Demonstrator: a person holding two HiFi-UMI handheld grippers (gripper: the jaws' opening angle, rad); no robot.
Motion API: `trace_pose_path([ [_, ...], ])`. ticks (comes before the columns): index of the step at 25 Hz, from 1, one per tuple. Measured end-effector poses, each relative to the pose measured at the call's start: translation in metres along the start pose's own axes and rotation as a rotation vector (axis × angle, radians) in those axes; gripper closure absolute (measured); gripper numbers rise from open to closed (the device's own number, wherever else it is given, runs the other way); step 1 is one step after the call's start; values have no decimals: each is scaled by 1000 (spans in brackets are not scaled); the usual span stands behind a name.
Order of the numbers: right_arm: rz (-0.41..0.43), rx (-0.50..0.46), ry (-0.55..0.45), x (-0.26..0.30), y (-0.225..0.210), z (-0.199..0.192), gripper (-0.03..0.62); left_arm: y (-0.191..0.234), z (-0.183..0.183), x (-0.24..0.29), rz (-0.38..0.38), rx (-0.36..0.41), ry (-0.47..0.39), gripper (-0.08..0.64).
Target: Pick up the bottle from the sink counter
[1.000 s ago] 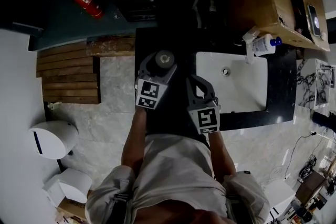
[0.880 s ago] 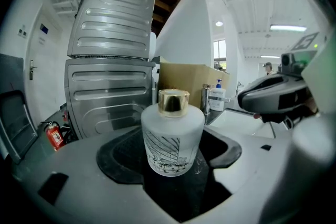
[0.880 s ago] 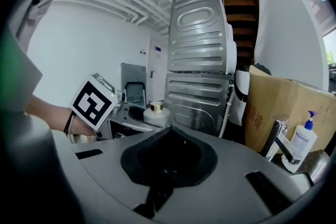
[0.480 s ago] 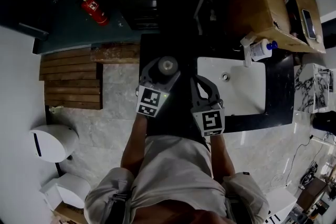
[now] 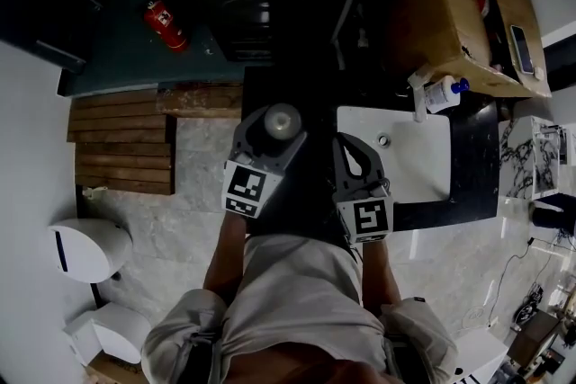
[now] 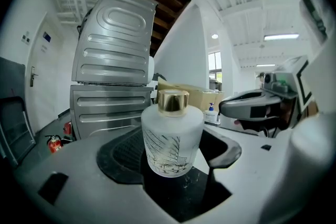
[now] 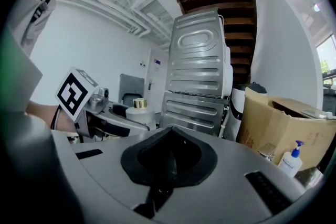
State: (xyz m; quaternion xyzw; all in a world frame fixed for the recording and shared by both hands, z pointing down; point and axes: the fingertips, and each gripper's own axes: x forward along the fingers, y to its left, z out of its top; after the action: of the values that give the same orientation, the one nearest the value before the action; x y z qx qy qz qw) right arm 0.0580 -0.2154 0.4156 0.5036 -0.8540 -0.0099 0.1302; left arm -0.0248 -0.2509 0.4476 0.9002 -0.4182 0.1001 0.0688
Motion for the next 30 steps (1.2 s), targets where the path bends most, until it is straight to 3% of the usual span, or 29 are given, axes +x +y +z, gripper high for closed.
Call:
trace_pose_path([
  [13, 4, 16, -80, -14, -2, 49, 600, -9, 60, -29, -12, 26, -82, 242],
  [30, 5, 1, -73, -12, 6, 52, 600, -5, 54, -36, -6, 23, -68, 242],
])
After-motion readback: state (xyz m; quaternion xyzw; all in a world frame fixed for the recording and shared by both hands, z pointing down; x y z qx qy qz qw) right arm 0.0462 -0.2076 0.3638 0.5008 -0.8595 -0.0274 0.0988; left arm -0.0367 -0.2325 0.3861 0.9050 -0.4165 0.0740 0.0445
